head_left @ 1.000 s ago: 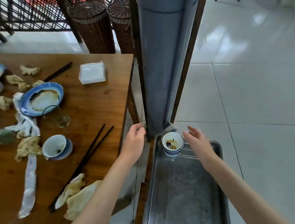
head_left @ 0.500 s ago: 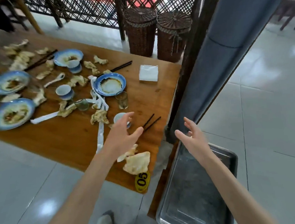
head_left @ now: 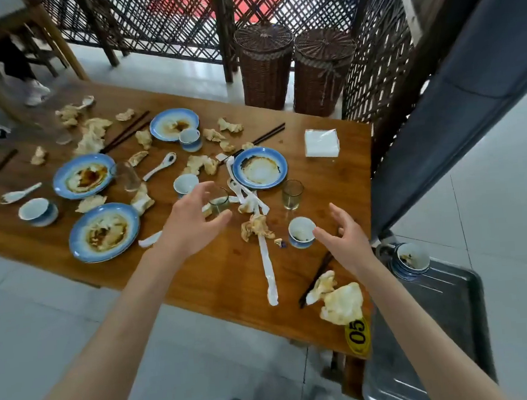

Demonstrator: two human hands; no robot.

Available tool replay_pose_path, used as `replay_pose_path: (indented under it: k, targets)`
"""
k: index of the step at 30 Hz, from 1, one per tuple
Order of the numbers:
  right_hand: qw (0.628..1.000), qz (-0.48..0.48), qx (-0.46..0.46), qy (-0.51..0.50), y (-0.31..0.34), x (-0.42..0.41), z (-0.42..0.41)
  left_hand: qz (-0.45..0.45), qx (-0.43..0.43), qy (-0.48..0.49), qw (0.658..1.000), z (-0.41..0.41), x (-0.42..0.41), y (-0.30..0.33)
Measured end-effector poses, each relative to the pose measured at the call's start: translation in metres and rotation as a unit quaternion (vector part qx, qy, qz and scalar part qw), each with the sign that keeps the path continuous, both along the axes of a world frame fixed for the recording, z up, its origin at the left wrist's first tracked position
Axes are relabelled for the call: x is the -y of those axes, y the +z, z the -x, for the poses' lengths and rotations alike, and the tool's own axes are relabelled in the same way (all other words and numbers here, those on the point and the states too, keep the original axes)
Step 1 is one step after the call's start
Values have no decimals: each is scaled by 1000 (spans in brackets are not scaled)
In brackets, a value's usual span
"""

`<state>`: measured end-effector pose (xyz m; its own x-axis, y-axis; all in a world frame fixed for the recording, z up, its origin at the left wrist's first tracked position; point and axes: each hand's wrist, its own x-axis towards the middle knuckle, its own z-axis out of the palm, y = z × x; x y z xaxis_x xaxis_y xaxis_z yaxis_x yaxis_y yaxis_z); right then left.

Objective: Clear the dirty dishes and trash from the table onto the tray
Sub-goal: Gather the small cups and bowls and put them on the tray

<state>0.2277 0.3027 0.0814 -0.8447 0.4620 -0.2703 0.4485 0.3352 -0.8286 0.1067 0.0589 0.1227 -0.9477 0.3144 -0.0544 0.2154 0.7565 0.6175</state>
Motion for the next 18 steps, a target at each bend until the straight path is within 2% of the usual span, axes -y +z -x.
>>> replay_pose_path:
  k: [18]
  targets:
    - [997, -39, 62, 0, -11, 22, 155, 113, 77, -35, 990, 176, 39, -34]
